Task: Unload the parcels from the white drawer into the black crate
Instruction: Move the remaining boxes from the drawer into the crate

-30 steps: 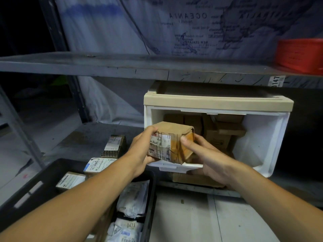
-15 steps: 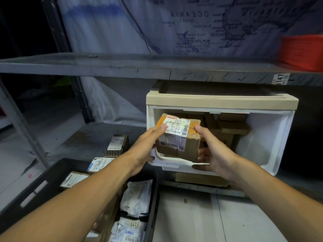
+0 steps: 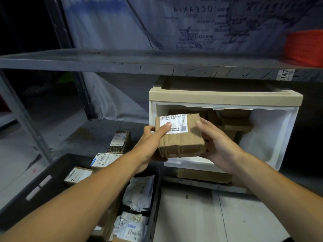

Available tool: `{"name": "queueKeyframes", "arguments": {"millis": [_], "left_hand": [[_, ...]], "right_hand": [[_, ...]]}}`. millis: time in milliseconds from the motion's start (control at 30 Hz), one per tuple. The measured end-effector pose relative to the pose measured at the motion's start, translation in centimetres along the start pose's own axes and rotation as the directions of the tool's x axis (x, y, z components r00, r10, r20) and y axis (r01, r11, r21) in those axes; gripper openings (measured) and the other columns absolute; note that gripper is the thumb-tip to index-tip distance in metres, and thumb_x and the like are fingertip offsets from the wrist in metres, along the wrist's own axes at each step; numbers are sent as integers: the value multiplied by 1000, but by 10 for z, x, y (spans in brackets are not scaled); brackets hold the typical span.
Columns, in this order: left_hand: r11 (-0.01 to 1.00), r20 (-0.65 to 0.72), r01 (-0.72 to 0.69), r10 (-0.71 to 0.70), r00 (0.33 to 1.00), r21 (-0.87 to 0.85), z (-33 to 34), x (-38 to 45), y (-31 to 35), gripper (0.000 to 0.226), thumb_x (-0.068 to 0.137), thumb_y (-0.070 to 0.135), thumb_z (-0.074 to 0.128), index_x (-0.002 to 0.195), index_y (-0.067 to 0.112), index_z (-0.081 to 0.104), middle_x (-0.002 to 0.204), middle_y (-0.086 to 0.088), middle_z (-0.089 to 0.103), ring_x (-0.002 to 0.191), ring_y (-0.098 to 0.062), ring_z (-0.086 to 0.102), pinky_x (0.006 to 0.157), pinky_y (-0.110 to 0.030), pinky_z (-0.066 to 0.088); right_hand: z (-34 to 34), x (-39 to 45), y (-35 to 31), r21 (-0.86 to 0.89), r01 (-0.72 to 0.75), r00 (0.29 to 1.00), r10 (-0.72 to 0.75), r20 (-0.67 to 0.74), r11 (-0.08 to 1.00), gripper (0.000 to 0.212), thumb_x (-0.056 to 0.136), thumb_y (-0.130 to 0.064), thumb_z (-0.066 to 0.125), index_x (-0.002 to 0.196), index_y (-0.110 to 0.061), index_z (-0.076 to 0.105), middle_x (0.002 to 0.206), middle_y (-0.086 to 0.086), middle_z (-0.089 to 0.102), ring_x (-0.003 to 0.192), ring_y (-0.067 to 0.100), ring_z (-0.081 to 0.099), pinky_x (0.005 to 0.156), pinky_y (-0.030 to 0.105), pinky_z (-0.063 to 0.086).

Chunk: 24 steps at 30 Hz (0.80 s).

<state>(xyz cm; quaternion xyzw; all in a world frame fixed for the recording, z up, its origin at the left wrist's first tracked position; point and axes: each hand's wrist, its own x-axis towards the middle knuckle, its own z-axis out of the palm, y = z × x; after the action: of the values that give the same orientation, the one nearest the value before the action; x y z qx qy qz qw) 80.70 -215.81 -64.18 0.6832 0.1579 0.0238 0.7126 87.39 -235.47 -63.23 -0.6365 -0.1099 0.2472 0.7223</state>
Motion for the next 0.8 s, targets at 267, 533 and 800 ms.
{"name": "queueKeyframes", "arguments": {"millis": [267,533,800], "left_hand": [[984,236,179,-173,956,-1,-12,-4,1,83,65,88,52,136,45,56,132,-8,64,117,-31,65,76,-46,60],[983,101,129,-116,988,-131,-13,4,0,38,95,50,59,121,25,71,130,-14,68,115,-29,64,98,-49,51],[952,91,181,-163,982,-245,-12,-4,14,53,84,60,67,125,26,70,124,-15,71,114,-40,66,73,-57,58]], "right_hand": [[0,-4,-1,-12,-215,976,215,-18,977,41,96,-60,53,121,-32,69,115,11,72,109,30,66,80,40,54],[0,-5,-2,-40,-146,989,147,25,989,41,84,-22,73,125,-16,67,123,15,71,102,29,67,78,42,60],[4,-12,-8,-186,166,985,-156,67,968,98,67,20,80,139,-40,53,141,-4,52,124,29,60,100,52,55]]}}
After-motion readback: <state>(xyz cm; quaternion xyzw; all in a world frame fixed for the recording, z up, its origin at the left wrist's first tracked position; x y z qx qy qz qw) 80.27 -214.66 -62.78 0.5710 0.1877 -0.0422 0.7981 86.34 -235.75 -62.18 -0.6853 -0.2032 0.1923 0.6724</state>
